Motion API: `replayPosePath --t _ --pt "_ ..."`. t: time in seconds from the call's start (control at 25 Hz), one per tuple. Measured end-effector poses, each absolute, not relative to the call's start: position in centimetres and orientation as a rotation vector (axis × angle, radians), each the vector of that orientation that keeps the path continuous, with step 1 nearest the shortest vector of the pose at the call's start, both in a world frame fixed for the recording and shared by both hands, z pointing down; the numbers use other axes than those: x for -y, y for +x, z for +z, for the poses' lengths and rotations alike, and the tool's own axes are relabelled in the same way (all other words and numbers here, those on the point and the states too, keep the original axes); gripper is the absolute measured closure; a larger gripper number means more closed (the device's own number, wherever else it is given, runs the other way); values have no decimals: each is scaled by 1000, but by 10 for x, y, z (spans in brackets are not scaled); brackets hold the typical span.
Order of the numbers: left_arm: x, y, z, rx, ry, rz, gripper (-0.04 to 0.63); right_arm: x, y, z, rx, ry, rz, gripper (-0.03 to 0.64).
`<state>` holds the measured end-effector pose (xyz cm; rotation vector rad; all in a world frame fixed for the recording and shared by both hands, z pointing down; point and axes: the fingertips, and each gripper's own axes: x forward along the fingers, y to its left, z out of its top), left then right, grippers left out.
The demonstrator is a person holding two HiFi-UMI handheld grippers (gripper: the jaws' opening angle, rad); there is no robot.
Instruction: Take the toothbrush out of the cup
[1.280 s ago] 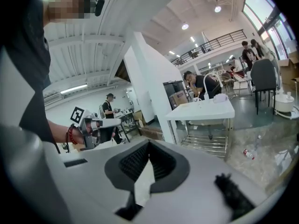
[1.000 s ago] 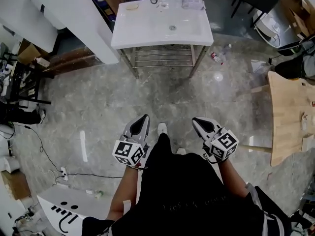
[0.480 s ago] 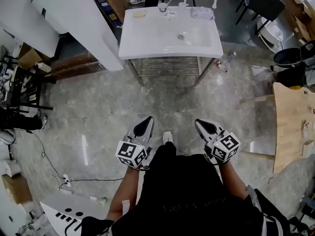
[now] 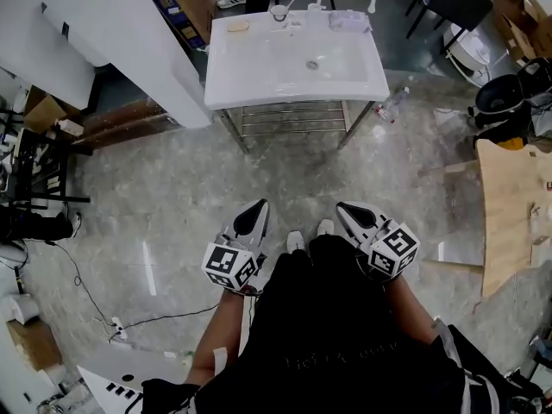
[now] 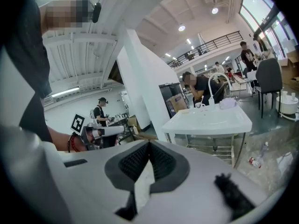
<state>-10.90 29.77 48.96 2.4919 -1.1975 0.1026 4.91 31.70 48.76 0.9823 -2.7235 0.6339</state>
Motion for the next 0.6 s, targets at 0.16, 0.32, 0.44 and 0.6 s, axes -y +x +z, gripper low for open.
replayPosePath --t 0.16,0.32,0.44,0.6 --pt "-290 -105 490 1205 2497 111 588 -308 51 489 2734 972 628 604" --pt "-277 -105 492 1216 2494 127 588 -293 52 494 2742 955 635 604" --pt "-262 -106 492 1231 2493 140 588 -276 50 496 2747 937 642 604" --pt "-235 -106 490 1260 2480 145 588 -250 53 498 2754 921 667 604"
